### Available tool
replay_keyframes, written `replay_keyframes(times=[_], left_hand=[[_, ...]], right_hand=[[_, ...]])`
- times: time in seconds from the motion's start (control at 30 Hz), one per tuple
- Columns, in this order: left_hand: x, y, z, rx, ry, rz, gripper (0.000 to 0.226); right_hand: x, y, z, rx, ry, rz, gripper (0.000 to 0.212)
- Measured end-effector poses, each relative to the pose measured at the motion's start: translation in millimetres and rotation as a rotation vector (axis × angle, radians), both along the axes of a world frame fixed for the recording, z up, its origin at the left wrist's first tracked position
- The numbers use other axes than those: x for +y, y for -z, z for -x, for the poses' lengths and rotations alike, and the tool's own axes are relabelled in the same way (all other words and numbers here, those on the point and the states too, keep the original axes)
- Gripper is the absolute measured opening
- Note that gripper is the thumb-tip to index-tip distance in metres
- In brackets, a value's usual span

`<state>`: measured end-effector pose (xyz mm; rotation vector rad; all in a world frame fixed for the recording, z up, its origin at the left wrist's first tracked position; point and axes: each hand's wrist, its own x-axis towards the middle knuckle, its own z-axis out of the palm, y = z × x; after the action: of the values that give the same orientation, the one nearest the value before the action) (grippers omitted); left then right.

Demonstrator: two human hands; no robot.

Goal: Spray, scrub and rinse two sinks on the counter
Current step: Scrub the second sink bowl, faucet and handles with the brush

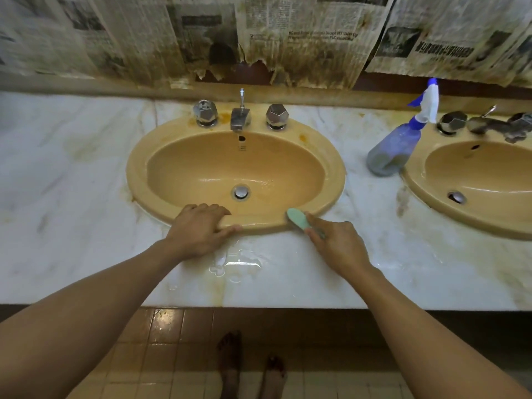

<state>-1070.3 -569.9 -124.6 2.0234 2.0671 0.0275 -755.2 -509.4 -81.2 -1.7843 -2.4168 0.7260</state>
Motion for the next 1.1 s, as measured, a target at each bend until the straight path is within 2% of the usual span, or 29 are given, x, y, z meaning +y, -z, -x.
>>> replay_keyframes(times=[0.07, 0.2, 0.33, 0.47, 0.6, 0.7, 0.8, 0.9, 1.0, 1.1], left_hand=[[3.5, -4.2, 0.8, 0.062, 0.045, 0.056, 0.084], [12.0, -10.4, -5.5, 0.060, 0.058, 0.097, 0.067], [10.5, -7.0, -4.1, 0.017, 0.054, 0.073, 0.068], [9.1, -7.8, 1.9, -0.052, 0.051, 0.116, 0.075], [13.6, -17.0, -5.1, -0.014, 0.048, 0.124, 0.058], [20.6, -20.9, -8.0, -0.026, 0.020, 0.193, 0.067], [28.7, -21.1, -4.3, -0.032, 0.045, 0.265, 0.080], [33.9, -21.9, -12.3, -0.026, 0.071, 0.304, 0.083], [40.3, -21.2, -38.3, -0.049, 0.077, 0.279, 0.088], [56.9, -19.1, -77.3, -0.071, 0.105, 0.244, 0.078]], right_hand=[[7.9, -7.6, -7.6, -0.050, 0.001, -0.008, 0.043], [-0.6, -14.3, 30.5, -0.072, -0.229, -0.045, 0.043], [-2.0, -16.9, 60.2, -0.093, -0.333, -0.049, 0.038], [22.6, -22.3, 29.8, -0.135, -0.223, 0.027, 0.041], [23.0, -24.0, 42.7, -0.135, -0.182, 0.049, 0.042], [9.3, -20.3, 78.7, -0.105, -0.238, 0.068, 0.041], [12.8, -26.9, 79.9, -0.105, -0.219, 0.094, 0.038], [30.3, -36.4, 42.3, -0.153, -0.102, 0.108, 0.038], [57.0, -37.9, -4.4, -0.215, 0.092, 0.035, 0.039], [91.7, -24.5, -23.2, -0.216, 0.204, -0.033, 0.038]])
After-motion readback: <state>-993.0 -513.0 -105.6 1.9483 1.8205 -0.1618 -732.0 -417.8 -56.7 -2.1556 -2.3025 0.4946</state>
